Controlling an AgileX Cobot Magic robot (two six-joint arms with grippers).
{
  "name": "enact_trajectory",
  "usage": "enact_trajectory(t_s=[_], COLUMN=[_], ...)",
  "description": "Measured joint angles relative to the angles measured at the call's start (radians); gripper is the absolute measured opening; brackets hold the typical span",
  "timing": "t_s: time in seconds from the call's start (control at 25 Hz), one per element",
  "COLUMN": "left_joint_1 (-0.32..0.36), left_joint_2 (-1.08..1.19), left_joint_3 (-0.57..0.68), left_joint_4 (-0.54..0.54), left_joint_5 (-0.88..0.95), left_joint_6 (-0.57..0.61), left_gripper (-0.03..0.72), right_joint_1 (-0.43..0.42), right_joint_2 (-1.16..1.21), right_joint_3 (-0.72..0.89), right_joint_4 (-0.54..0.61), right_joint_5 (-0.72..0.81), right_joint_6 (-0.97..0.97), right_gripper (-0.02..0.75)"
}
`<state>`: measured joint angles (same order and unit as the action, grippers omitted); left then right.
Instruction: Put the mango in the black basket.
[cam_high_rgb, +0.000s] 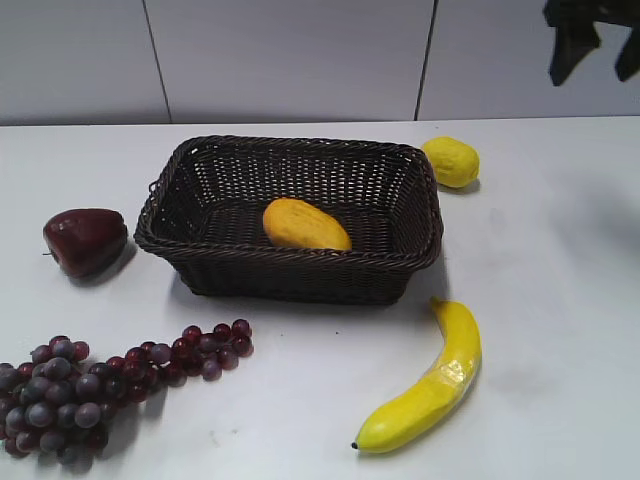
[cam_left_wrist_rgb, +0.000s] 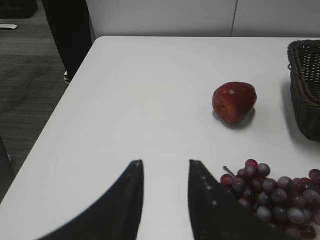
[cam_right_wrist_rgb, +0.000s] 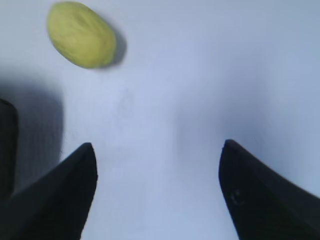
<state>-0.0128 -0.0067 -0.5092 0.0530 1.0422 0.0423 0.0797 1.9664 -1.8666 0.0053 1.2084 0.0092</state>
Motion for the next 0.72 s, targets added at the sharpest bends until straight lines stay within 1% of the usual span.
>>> enact_trajectory(t_s=[0.12, 0.28, 0.4, 0.52, 0.72], left_joint_1=[0.0, 0.0, 0.0, 0.0, 0.0], left_joint_2=[0.0, 0.0, 0.0, 0.0, 0.0], left_joint_3=[0.0, 0.0, 0.0, 0.0, 0.0], left_joint_4=[0.0, 0.0, 0.0, 0.0, 0.0], left_joint_5=[0.0, 0.0, 0.0, 0.0, 0.0], left_joint_6=[0.0, 0.0, 0.0, 0.0, 0.0], left_gripper=[0.24, 0.24, 0.24, 0.24, 0.24], right_joint_1=[-0.037, -0.04, -0.04, -0.04, -0.04], right_joint_2=[-0.094, -0.241, -0.368, -0.496, -0.704], right_joint_3=[0.165, 0.441, 0.657, 0.849, 1.092], right_joint_4=[0.0, 0.024, 0.058, 0.06, 0.061], right_joint_5=[0.0, -0.01, -0.094, -0.162, -0.193], right_joint_6=[0.0, -0.001, -0.002, -0.009, -0.009], right_gripper=[0.577, 0.577, 0.576, 0.576, 0.576])
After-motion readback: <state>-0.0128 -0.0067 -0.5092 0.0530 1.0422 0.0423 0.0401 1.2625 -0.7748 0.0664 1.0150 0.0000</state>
